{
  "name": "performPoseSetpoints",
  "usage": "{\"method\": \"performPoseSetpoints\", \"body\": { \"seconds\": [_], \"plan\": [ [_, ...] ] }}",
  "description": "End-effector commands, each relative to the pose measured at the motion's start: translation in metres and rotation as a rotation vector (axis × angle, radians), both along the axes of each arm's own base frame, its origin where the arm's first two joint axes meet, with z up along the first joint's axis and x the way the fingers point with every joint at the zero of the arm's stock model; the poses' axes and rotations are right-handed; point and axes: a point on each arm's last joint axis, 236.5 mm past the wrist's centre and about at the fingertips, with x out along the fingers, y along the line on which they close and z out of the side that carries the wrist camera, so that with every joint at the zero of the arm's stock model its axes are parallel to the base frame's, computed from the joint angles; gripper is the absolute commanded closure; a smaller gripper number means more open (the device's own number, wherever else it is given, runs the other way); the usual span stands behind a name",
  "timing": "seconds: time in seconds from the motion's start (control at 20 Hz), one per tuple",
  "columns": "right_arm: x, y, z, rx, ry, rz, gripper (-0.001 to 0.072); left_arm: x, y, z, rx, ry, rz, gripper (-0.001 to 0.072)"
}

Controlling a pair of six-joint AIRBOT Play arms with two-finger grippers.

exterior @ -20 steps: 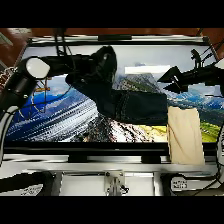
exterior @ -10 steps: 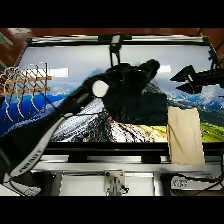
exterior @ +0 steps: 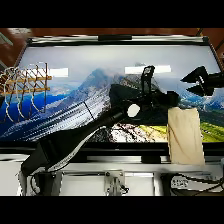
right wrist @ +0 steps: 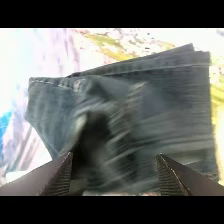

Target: Fold the shirts.

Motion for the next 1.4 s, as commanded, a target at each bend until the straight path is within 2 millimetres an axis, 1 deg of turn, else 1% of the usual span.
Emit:
{"method": "performPoseSetpoints", "body": {
  "seconds": [0.0,0.1,0.15,0.2,0.25,0.3,0.35,0.4,0.45,0.5,0.55,0.6,0.7,0.75,0.8,0.85,0.9,0.95,1.0,1.05,1.1,1.15,1.2,1.25,1.3,1.35],
  "plan": [
    [-0.013,-0.009,-0.017,-0.099,0.068,0.028,0.0077,-0.009,0.009,0.015,0.100,-0.065,-0.117,0.0040],
    [-0.024,-0.011,-0.031,-0.206,0.118,0.094,0.0077,-0.001,0.042,0.046,0.182,-0.177,-0.180,0.0042],
    [-0.025,-0.005,-0.032,-0.230,0.112,0.140,0.0077,0.008,0.067,0.056,0.235,-0.187,-0.191,0.0043],
    [-0.024,0.005,-0.032,-0.236,0.095,0.187,0.0077,0.016,0.094,0.060,0.297,-0.182,-0.199,0.0044],
    [-0.022,0.016,-0.031,-0.242,0.080,0.229,0.0076,0.026,0.126,0.058,0.375,-0.160,-0.202,0.0046],
    [-0.020,0.026,-0.033,-0.253,0.072,0.258,0.0077,0.035,0.158,0.050,0.451,-0.114,-0.192,0.0051],
    [-0.017,0.036,-0.035,-0.252,0.067,0.278,0.0077,0.044,0.194,0.036,0.534,-0.042,-0.173,0.0053],
    [-0.013,0.048,-0.040,-0.244,0.067,0.303,0.0077,0.049,0.225,0.020,0.603,0.041,-0.161,0.0078],
    [-0.011,0.063,-0.049,-0.225,0.080,0.334,0.0077,0.049,0.248,0.008,0.646,0.105,-0.165,0.0114],
    [-0.009,0.075,-0.059,-0.206,0.095,0.361,0.0077,0.050,0.265,-0.001,0.673,0.154,-0.168,0.0114],
    [-0.008,0.089,-0.070,-0.184,0.114,0.389,0.0077,0.051,0.277,-0.009,0.689,0.188,-0.166,0.0114],
    [-0.007,0.100,-0.081,-0.166,0.130,0.410,0.0077,0.054,0.285,-0.014,0.695,0.208,-0.157,0.0114],
    [-0.005,0.125,-0.100,-0.118,0.163,0.441,0.0077,0.059,0.292,-0.017,0.694,0.217,-0.141,0.0114],
    [-0.008,0.134,-0.111,-0.102,0.208,0.443,0.0078,0.061,0.293,-0.016,0.692,0.215,-0.135,0.0114],
    [-0.013,0.139,-0.123,-0.098,0.256,0.452,0.0078,0.061,0.293,-0.016,0.694,0.213,-0.134,0.0114],
    [-0.016,0.140,-0.135,-0.116,0.287,0.467,0.0135,0.063,0.297,-0.017,0.711,0.204,-0.131,0.0114],
    [-0.016,0.137,-0.143,-0.130,0.300,0.466,0.0368,0.065,0.302,-0.019,0.742,0.187,-0.128,0.0114],
    [-0.010,0.136,-0.144,-0.139,0.280,0.449,0.0594,0.069,0.310,-0.020,0.773,0.173,-0.113,0.0114],
    [0.002,0.131,-0.135,-0.151,0.229,0.425,0.0618,0.073,0.317,-0.019,0.799,0.157,-0.092,0.0114],
    [0.017,0.124,-0.121,-0.176,0.155,0.404,0.0618,0.076,0.322,-0.016,0.809,0.146,-0.077,0.0113],
    [0.036,0.114,-0.100,-0.204,0.064,0.364,0.0618,0.078,0.325,-0.013,0.804,0.144,-0.067,0.0114],
    [0.057,0.099,-0.074,-0.230,-0.028,0.297,0.0619,0.080,0.328,-0.011,0.803,0.140,-0.062,0.0114],
    [0.073,0.084,-0.049,-0.242,-0.091,0.223,0.0619,0.081,0.329,-0.010,0.800,0.137,-0.056,0.0114],
    [0.079,0.071,-0.035,-0.243,-0.112,0.176,0.0619,0.083,0.329,-0.009,0.797,0.134,-0.051,0.0114],
    [0.078,0.055,-0.032,-0.256,-0.092,0.142,0.0619,0.085,0.329,-0.008,0.793,0.129,-0.045,0.0114],
    [0.071,0.039,-0.039,-0.283,-0.043,0.119,0.0619,0.086,0.329,-0.007,0.789,0.124,-0.041,0.0114]
  ]
}}
